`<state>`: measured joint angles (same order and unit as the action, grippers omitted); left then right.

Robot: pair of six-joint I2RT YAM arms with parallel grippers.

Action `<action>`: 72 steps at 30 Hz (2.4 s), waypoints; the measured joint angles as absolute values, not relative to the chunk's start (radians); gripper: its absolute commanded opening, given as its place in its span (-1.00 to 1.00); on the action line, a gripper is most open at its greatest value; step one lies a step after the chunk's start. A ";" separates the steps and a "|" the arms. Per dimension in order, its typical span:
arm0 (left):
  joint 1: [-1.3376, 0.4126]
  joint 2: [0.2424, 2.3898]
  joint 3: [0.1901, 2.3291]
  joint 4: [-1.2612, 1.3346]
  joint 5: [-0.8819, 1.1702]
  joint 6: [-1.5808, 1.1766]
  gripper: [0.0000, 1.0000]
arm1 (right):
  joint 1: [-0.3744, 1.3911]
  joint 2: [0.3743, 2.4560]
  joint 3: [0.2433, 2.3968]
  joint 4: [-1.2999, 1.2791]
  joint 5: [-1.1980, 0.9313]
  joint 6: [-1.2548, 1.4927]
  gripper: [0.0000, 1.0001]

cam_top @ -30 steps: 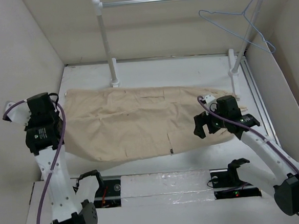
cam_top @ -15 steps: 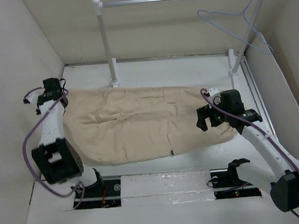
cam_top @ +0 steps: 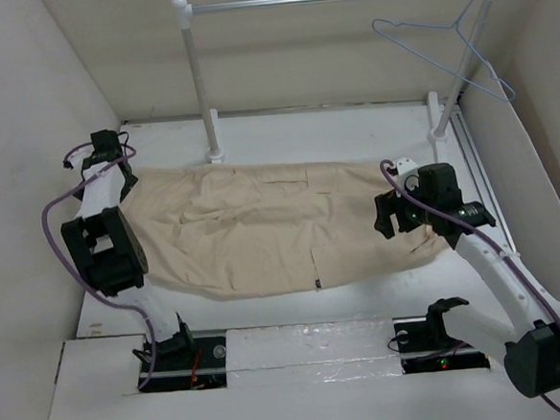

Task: Place the trousers on the hanger
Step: Flatten out the trousers at the center of the board, then fold the trousers at the center of the board.

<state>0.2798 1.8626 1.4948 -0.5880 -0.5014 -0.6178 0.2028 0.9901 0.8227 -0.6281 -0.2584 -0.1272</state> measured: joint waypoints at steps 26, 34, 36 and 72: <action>0.583 1.209 0.589 -0.347 -0.068 -0.886 0.10 | 0.237 0.978 0.796 -0.657 -0.302 -0.154 0.19; 0.583 1.377 0.661 -0.231 -0.112 -0.885 -0.83 | 0.211 0.962 0.776 -0.679 -0.297 -0.144 0.40; 0.583 1.402 0.668 -0.208 -0.118 -0.872 -1.00 | 0.198 0.945 0.762 -0.693 -0.284 -0.126 0.64; 0.276 0.913 0.855 -0.515 -0.202 -0.733 -1.00 | -0.452 1.253 0.724 -0.794 -0.034 0.140 0.26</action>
<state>0.2756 0.9134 0.8555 -0.5148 -0.2020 -0.7330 -0.4522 1.2530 0.7238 -0.7940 -0.0338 0.1398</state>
